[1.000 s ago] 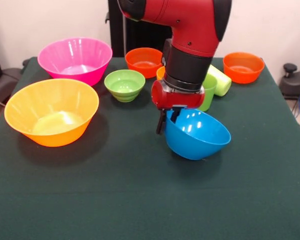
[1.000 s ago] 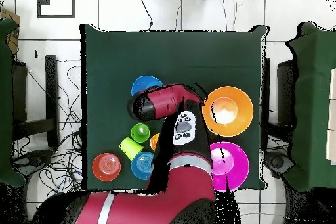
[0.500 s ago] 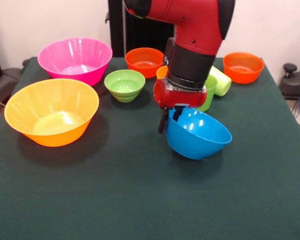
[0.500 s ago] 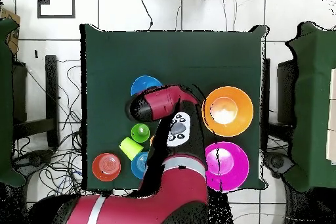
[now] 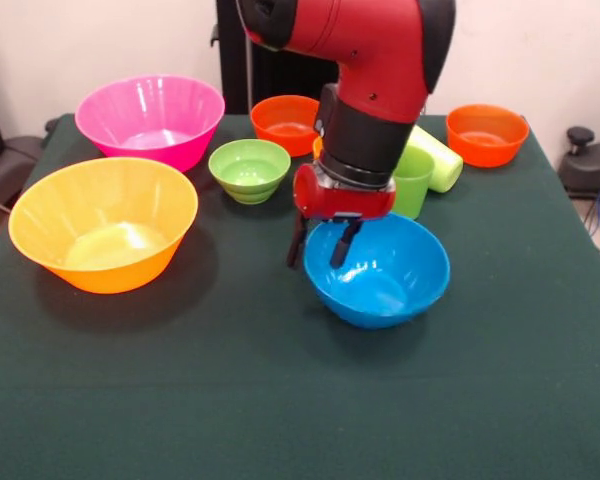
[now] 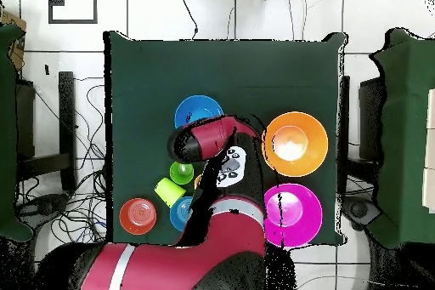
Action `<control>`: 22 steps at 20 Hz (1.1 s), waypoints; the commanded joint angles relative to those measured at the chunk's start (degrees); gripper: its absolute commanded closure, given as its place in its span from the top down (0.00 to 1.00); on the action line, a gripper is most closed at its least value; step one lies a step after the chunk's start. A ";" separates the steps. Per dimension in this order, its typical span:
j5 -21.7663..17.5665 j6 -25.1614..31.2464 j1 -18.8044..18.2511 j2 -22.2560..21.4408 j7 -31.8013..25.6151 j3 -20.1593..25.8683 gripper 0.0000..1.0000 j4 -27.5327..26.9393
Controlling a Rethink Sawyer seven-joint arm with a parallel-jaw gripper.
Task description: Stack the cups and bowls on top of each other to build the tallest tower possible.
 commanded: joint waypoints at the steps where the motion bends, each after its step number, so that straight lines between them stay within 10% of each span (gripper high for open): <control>1: -5.03 -2.95 0.54 5.63 1.43 2.60 1.00 -0.44; 7: -5.17 -2.97 0.80 5.33 1.77 2.25 1.00 -0.59; 16: 0.15 13.61 -8.63 -14.18 -12.70 14.68 1.00 12.48; 22: 1.29 15.98 -13.94 -17.66 -12.70 21.45 1.00 16.67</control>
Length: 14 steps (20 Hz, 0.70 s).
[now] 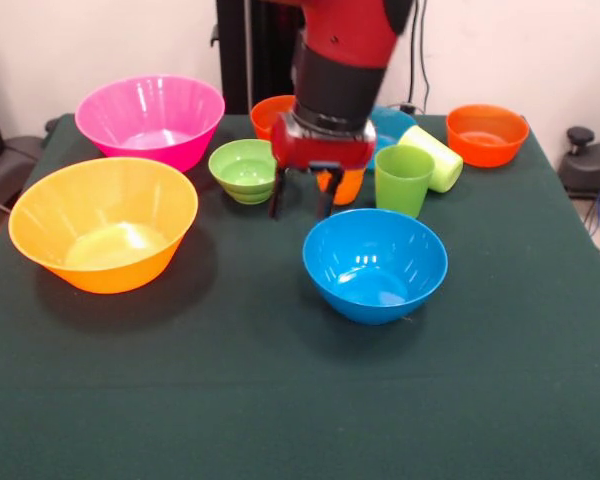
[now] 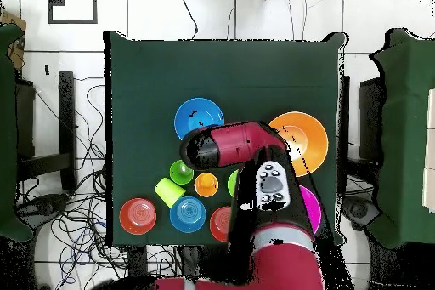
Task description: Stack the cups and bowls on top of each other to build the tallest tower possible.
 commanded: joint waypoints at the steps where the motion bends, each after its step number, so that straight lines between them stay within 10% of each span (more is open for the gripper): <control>1: 2.14 10.53 -4.53 -7.15 -13.11 13.22 1.00 7.66; 14: -4.85 12.50 -9.69 -7.00 -15.73 18.05 1.00 6.23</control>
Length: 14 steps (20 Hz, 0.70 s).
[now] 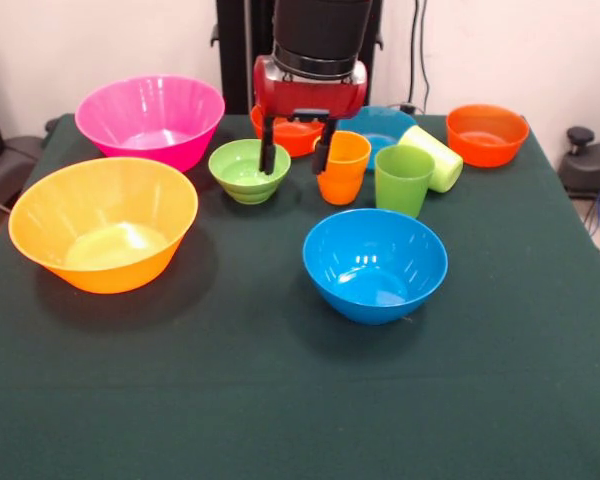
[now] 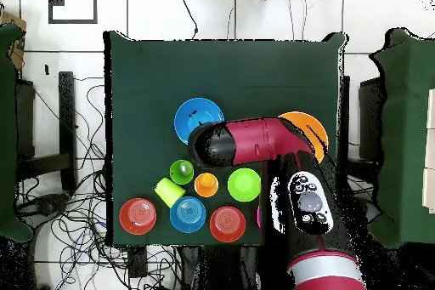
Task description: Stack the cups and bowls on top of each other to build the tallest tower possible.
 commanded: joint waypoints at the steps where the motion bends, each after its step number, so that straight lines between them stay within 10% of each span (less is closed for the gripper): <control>1: -6.15 3.81 -1.15 1.48 -15.66 8.28 1.00 1.94; 14: -13.23 3.05 -9.24 8.48 -21.06 14.50 1.00 1.64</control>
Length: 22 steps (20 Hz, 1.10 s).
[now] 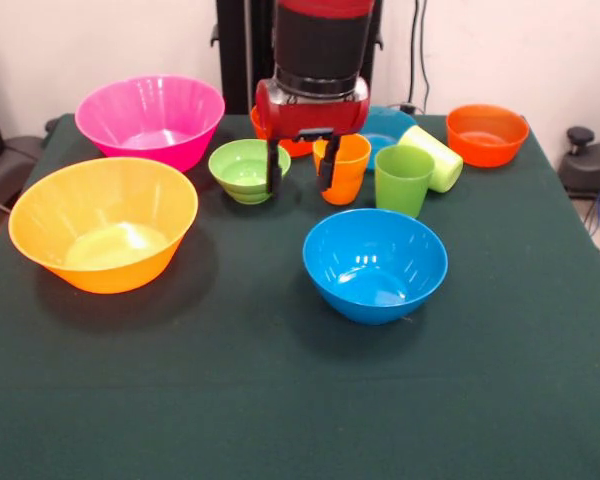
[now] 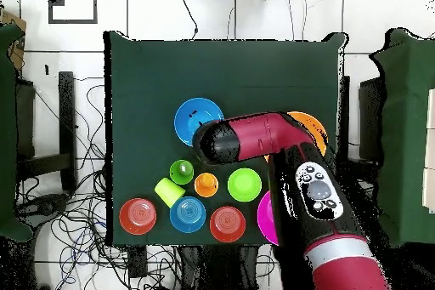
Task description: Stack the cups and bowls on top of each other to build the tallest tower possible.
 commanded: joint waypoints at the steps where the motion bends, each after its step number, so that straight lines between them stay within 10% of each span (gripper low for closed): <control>1: -7.97 2.93 -4.06 6.37 -20.19 7.22 1.00 1.71; 10: -11.17 4.97 -12.12 5.65 -24.21 12.41 1.00 5.05; 22: -7.74 12.79 -13.40 -2.63 -22.20 17.79 1.00 8.78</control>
